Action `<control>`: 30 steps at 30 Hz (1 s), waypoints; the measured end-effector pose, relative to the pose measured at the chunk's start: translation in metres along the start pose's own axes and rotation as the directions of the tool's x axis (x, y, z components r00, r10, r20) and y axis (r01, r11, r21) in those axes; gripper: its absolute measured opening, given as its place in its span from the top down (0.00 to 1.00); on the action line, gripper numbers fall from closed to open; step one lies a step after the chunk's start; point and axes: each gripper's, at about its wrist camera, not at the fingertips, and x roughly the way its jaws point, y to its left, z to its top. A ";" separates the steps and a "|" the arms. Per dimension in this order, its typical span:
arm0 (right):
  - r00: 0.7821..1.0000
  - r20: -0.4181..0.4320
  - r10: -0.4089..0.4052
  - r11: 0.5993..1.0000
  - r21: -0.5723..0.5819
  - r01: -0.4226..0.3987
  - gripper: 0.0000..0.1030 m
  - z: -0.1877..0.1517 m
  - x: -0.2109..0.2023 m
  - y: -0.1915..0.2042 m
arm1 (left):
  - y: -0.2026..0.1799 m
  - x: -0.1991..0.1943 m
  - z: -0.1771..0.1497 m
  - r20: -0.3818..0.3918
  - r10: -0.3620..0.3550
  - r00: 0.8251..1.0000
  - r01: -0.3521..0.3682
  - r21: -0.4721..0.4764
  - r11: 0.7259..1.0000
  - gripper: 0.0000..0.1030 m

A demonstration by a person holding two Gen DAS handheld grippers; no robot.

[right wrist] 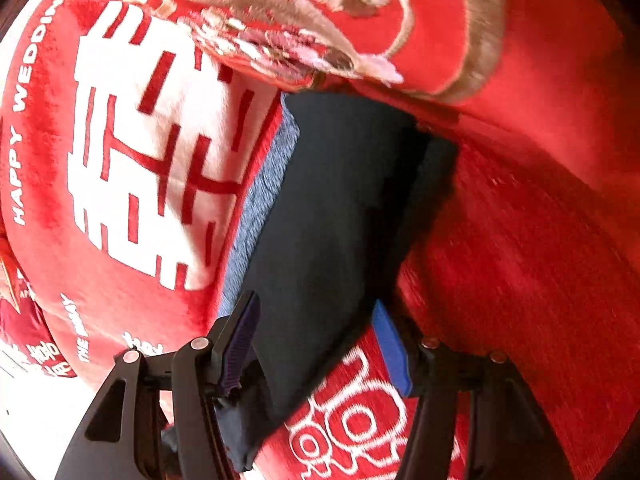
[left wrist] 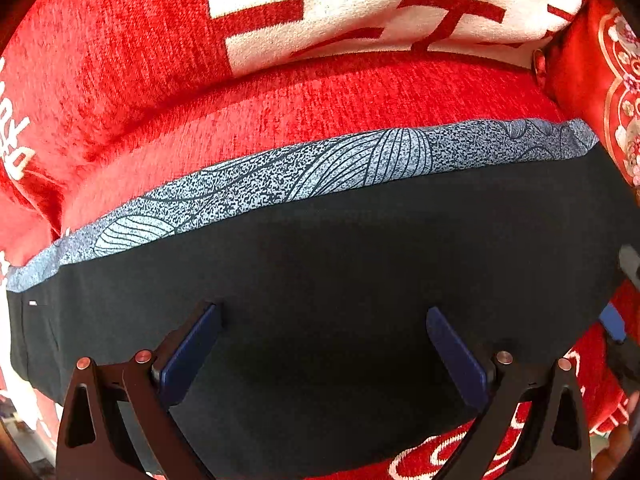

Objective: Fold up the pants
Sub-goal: 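Grasp the folded trousers with both grippers and lift them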

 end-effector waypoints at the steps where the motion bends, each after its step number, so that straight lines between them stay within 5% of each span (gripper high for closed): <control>1: 1.000 0.014 0.010 1.000 0.000 -0.010 0.40 0.002 -0.001 -0.002 | 0.000 0.000 -0.001 0.004 0.002 1.000 -0.002 0.006 1.000 0.00; 8: 0.997 0.077 0.014 0.999 -0.033 -0.012 0.40 0.010 0.015 0.012 | 0.002 0.000 -0.004 0.007 -0.011 1.000 0.011 0.002 1.000 0.00; 10: 0.999 0.052 -0.015 1.000 -0.009 0.015 0.55 0.012 0.019 0.014 | 0.002 -0.003 -0.003 0.003 -0.005 1.000 0.005 0.002 1.000 0.00; 11: 0.999 0.027 -0.035 0.999 -0.004 0.035 0.79 0.013 0.021 0.015 | 0.001 -0.006 -0.003 0.006 -0.007 1.000 0.007 0.001 1.000 0.05; 12: 0.999 0.010 -0.049 0.999 -0.007 0.049 0.85 0.014 0.022 0.015 | 0.000 -0.009 -0.004 0.010 -0.018 1.000 0.018 0.003 1.000 0.18; 18: 1.000 0.000 -0.014 0.994 -0.104 0.013 0.86 0.011 0.008 0.044 | 0.006 -0.033 -0.011 0.057 -0.125 0.991 0.124 0.023 0.992 0.22; 22: 1.000 0.005 -0.011 0.971 -0.239 0.011 0.86 0.001 -0.001 0.084 | -0.007 -0.016 -0.026 0.083 -0.168 0.982 0.168 0.009 0.986 0.22; 25: 0.998 -0.017 -0.059 0.927 -0.373 0.049 0.86 -0.016 0.005 0.114 | -0.010 -0.015 -0.040 0.174 -0.155 0.972 0.153 0.028 0.988 0.22; 30: 0.994 -0.007 -0.113 0.823 -0.562 0.090 0.86 -0.047 0.014 0.163 | 0.007 -0.019 -0.043 0.183 -0.236 0.954 0.234 0.032 0.972 0.22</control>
